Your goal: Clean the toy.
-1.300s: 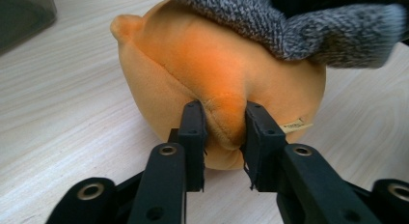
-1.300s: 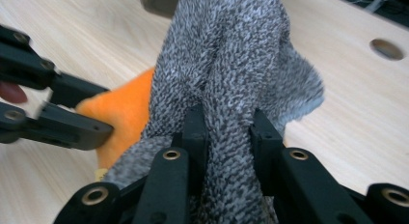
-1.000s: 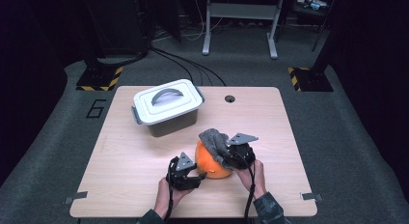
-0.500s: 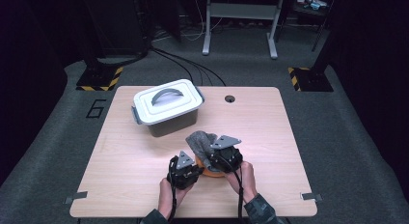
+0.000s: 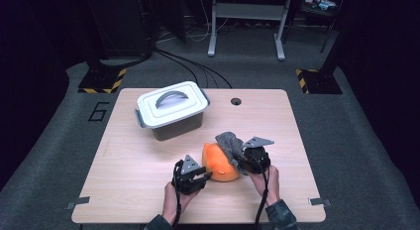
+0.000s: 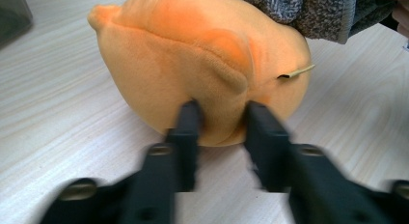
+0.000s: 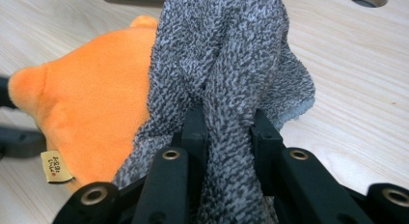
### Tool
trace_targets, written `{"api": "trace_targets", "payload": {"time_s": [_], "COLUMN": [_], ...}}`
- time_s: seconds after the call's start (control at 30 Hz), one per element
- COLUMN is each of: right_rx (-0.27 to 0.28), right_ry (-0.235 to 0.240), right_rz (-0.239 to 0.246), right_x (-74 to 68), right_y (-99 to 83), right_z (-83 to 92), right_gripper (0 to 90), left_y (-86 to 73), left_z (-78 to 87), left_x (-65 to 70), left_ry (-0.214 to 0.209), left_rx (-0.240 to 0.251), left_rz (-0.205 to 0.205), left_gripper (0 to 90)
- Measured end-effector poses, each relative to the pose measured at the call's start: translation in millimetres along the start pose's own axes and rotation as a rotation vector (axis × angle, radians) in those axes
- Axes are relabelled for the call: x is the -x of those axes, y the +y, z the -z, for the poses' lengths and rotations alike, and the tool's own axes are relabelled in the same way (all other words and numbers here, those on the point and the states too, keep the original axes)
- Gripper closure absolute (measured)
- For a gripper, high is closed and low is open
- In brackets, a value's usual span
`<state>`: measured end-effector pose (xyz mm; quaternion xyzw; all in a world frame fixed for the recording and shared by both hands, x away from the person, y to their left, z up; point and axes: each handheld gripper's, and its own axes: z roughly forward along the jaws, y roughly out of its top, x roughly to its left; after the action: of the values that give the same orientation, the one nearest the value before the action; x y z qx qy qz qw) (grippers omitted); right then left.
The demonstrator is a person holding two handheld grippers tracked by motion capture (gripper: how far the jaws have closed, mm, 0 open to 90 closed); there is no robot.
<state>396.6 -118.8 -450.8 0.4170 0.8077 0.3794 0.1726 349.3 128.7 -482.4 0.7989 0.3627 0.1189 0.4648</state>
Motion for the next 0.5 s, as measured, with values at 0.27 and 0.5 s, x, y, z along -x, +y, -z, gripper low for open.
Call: {"api": "trace_targets", "payload": {"time_s": [0.27, 0.5], "right_rx": [-0.026, 0.011], "right_ry": [-0.004, 0.059], "right_rz": [0.012, 0.092], "right_x": [1.8, -34.3], "right_y": [10.0, 49.3], "right_z": [-4.8, 15.0], "right_gripper": [73.2, 72.9], "left_y": [1.3, 1.9], "left_z": [-7.7, -6.1], "left_x": [-3.3, 4.4], "left_ry": [0.036, 0.002], "left_rx": [-0.003, 0.001], "left_rz": [-0.062, -0.081], "left_gripper": [72.3, 80.0]}}
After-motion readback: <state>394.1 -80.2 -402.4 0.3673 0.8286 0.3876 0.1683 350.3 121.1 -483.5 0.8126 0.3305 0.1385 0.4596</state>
